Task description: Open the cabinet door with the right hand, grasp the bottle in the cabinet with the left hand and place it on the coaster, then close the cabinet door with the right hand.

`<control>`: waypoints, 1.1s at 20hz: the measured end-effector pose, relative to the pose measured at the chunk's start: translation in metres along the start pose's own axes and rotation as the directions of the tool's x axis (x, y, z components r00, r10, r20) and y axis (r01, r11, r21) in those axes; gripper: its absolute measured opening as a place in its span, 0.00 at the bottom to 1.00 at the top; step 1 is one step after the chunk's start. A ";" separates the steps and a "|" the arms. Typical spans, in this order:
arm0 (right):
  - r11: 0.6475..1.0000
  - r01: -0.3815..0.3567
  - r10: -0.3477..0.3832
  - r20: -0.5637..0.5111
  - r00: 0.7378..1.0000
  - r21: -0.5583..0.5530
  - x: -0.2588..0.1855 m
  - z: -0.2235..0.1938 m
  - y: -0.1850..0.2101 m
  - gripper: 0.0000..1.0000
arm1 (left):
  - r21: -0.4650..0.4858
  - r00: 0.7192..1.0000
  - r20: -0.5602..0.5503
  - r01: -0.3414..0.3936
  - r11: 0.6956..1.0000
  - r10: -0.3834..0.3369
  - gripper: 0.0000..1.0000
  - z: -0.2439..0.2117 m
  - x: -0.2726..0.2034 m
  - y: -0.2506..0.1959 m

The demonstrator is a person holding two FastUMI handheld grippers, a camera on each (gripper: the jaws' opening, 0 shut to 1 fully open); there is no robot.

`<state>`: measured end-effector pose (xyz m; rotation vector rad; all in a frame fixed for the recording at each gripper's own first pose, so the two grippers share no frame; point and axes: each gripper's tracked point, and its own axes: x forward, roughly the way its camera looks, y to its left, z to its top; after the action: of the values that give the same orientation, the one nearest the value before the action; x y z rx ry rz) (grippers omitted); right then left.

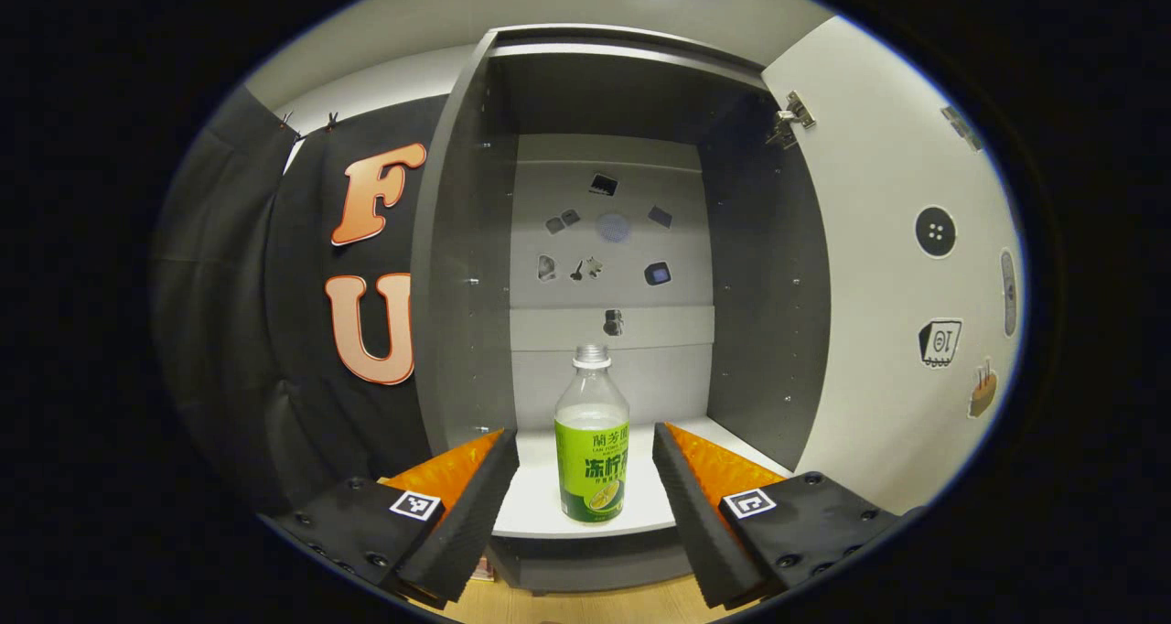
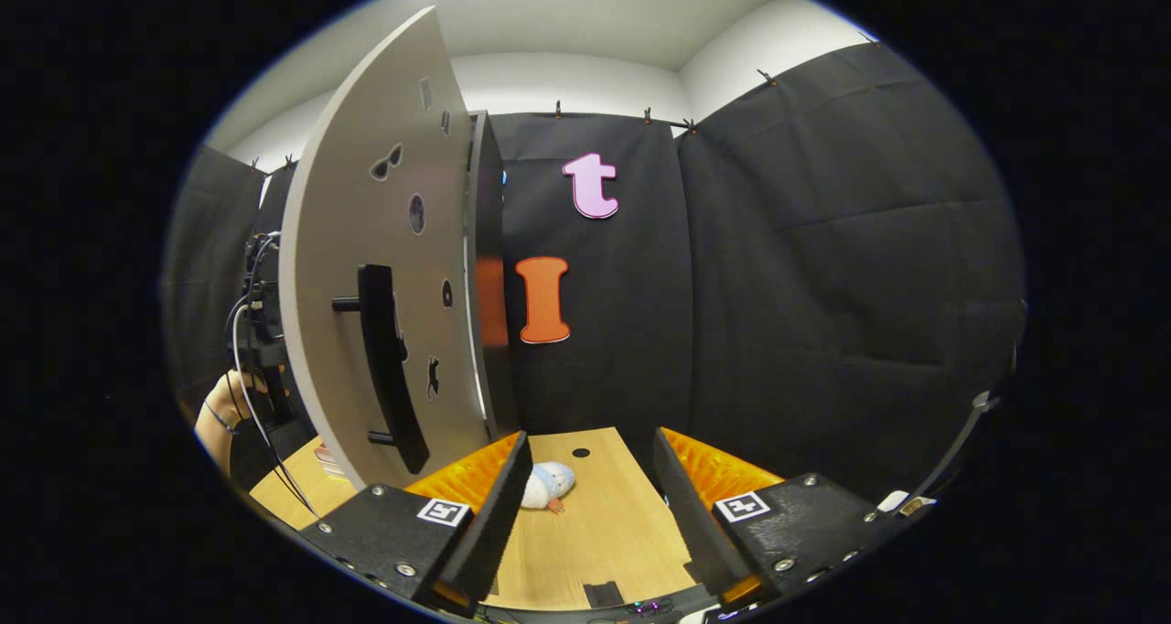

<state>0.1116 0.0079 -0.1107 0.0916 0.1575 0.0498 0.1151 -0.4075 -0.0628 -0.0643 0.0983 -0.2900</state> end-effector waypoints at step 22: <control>0.997 0.045 -0.041 -0.057 0.998 0.068 0.019 -0.026 -0.031 0.93 | -0.118 0.998 -0.062 -0.001 0.993 -0.007 0.84 -0.032 0.069 -0.007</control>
<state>0.1274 -0.0196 -0.1417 0.1561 0.2163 0.0041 0.1754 -0.4353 -0.1001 -0.1725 0.1774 -0.2892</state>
